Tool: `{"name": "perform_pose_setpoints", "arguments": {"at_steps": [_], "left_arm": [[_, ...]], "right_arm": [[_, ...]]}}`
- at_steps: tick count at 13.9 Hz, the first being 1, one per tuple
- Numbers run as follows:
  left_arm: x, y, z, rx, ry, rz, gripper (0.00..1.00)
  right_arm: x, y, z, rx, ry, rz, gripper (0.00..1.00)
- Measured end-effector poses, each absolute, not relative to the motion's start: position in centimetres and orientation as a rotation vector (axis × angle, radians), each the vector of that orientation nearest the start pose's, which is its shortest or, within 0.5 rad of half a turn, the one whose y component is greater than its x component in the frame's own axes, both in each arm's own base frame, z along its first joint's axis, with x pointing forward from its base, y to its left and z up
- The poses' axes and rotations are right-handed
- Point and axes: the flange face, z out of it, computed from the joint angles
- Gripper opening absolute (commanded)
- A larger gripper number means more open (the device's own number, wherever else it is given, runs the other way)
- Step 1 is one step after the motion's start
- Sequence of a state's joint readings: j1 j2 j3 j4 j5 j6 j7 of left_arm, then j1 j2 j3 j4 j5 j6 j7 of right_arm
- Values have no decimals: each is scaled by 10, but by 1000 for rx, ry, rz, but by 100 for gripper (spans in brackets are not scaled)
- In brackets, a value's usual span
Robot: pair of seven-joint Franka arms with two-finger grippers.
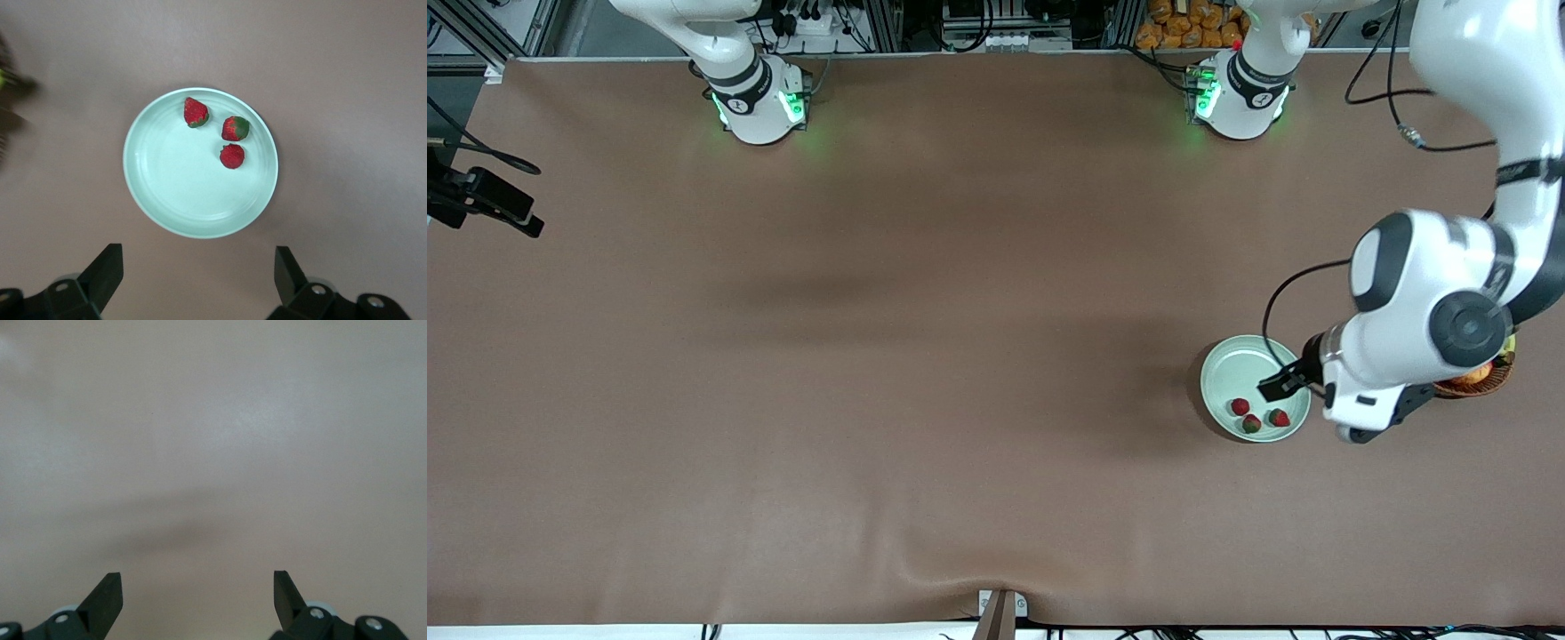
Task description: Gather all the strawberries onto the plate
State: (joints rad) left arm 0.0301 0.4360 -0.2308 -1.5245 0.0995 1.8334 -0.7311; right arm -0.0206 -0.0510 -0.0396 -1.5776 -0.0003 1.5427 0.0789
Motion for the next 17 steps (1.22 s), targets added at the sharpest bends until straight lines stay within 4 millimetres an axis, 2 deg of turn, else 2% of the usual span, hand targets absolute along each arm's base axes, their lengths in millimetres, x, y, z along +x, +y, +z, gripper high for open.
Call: {"name": "perform_pose_setpoints", "arguments": {"at_steps": [4, 6, 9, 15, 17], "left_arm": [[645, -105, 474, -3021, -724, 32, 100], [637, -106, 498, -3022, -714, 7, 100], [624, -102, 531, -3037, -581, 12, 100], [594, -63, 591, -3115, -284, 24, 100], [586, -53, 604, -3129, -201, 14, 100]], "right_arm": [[535, -31, 647, -3121, 217, -25, 100], [535, -29, 647, -3108, 221, -23, 100], [535, -28, 647, -3105, 219, -18, 100], [533, -25, 645, -3105, 210, 7, 100], [532, -24, 645, -3106, 208, 20, 100]]}}
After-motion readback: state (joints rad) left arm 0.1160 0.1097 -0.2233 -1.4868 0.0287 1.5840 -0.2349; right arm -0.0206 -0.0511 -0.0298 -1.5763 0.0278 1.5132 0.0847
